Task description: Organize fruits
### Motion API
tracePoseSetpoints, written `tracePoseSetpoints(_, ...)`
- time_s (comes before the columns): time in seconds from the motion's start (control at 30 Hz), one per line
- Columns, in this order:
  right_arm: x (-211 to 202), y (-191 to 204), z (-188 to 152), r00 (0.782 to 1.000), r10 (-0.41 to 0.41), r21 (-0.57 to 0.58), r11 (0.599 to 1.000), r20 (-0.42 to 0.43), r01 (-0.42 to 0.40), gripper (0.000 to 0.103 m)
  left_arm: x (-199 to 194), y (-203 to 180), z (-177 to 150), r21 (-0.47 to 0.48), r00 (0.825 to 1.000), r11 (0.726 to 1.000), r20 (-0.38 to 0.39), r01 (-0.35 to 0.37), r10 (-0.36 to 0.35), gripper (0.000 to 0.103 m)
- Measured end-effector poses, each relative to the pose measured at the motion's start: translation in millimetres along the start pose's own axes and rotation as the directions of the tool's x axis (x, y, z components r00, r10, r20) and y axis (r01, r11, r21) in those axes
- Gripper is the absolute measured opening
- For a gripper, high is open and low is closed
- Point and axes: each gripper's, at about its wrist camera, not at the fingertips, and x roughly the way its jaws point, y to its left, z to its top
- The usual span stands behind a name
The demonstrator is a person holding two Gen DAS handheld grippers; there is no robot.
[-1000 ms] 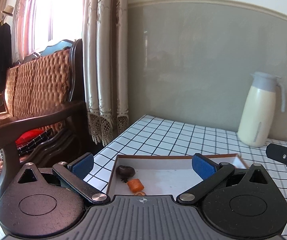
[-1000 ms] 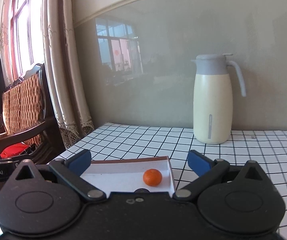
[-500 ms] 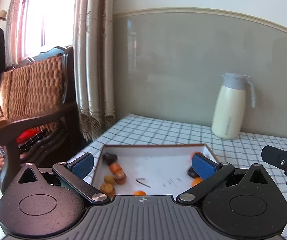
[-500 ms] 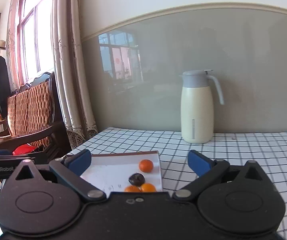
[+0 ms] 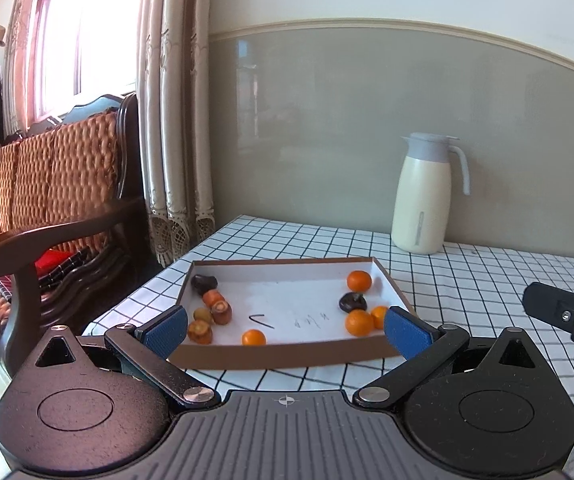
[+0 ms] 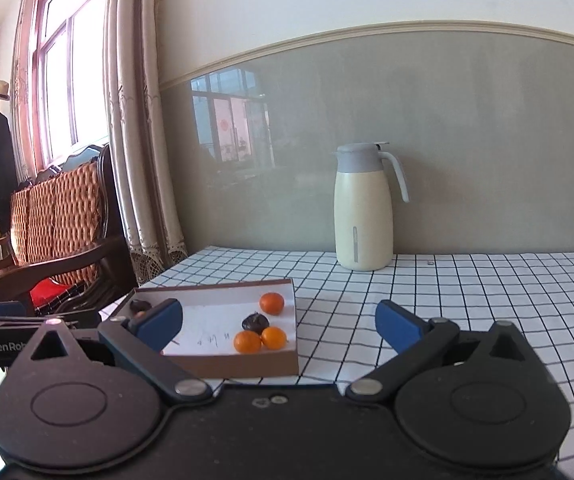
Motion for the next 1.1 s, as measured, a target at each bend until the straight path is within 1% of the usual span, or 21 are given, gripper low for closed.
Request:
tracePoseSetpoints(0.1, -10, 3, -4, 1.000, 0.000, 0.013, 1.000, 0.005, -0.001, 0.097, -14, -1, -6, 0.015, 1.000, 1.000, 0.013, -0.004, 0.004, 0.103)
tracePoseSetpoints(0.23, -18, 9, -3, 1.000, -0.005, 0.002, 1.000, 0.019, 0.005, 0.097, -27, 0, -9, 0.026, 1.000, 1.000, 0.025, 0.000, -0.001, 0.103)
tracePoseSetpoints(0.4, -24, 14, -1, 1.000, -0.008, -0.005, 1.000, 0.030, 0.008, 0.097, -34, 3, -7, 0.011, 0.999, 1.000, 0.038, 0.010, -0.010, 0.103)
tracePoseSetpoints(1.1, -22, 19, -2, 1.000, 0.002, -0.020, 1.000, 0.024, -0.002, 0.097, -30, 5, -9, -0.004, 0.999, 1.000, 0.027, 0.018, -0.018, 0.103)
